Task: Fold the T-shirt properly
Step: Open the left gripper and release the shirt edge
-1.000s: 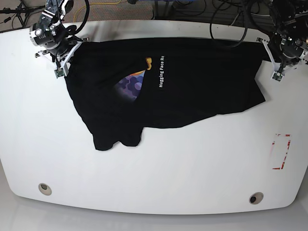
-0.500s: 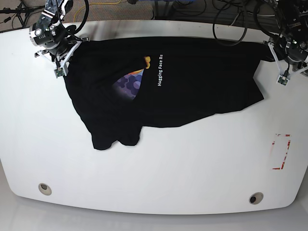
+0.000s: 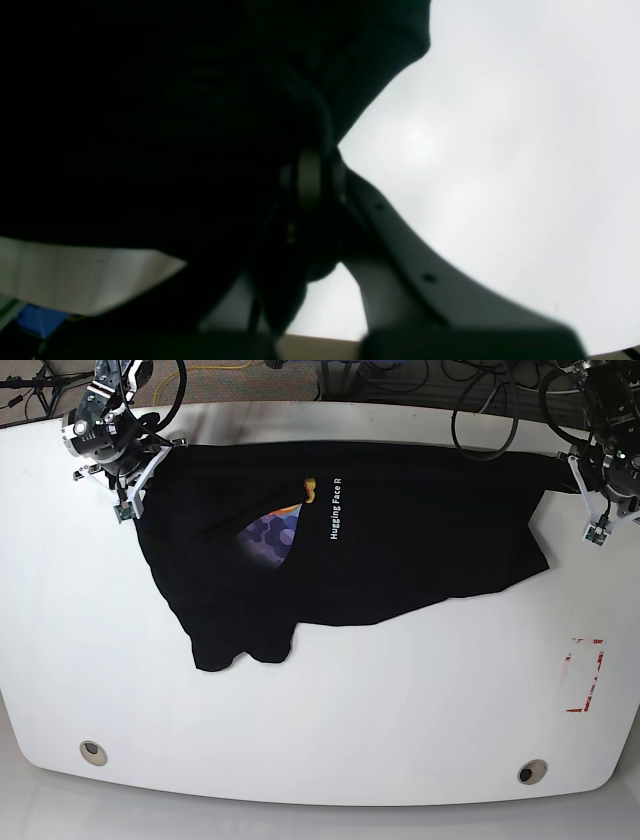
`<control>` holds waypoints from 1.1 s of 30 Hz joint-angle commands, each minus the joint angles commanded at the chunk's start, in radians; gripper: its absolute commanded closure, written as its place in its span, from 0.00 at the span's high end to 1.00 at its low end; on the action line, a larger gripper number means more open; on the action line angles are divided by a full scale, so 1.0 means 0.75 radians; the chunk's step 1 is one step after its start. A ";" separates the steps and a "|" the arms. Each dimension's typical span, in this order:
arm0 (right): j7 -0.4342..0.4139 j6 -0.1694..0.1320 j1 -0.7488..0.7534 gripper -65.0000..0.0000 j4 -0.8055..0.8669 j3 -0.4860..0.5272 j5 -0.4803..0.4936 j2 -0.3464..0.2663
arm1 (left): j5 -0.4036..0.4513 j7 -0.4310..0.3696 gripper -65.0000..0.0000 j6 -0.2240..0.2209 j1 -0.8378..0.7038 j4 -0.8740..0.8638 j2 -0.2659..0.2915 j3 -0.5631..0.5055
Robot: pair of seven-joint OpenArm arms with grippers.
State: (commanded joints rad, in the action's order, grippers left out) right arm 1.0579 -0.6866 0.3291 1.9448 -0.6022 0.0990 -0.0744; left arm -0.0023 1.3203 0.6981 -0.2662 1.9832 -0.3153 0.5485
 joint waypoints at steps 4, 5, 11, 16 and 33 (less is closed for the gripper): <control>0.000 0.000 0.000 0.00 0.000 0.000 0.000 0.000 | -0.012 0.000 0.69 0.000 0.027 0.000 0.002 0.023; 0.000 0.000 0.000 0.00 0.000 0.000 0.000 0.000 | -0.023 0.000 0.67 0.000 0.045 0.000 0.014 0.041; 0.000 0.000 0.000 0.00 0.002 0.000 0.000 0.002 | -0.215 0.008 0.66 0.000 0.119 -0.008 0.029 0.125; 0.000 0.004 0.000 0.00 0.002 0.000 0.000 0.002 | -0.475 0.008 0.66 0.000 0.121 -0.053 0.031 0.131; 0.000 0.004 0.002 0.00 0.006 0.000 0.000 0.004 | -1.127 0.033 0.66 0.000 0.121 -0.475 -0.035 0.268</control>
State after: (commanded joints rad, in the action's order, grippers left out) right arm 1.0579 -0.6836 0.3307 1.9494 -0.6022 0.0990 -0.0713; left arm -0.8477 1.3449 0.6981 -0.1757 1.6272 -0.3414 0.7495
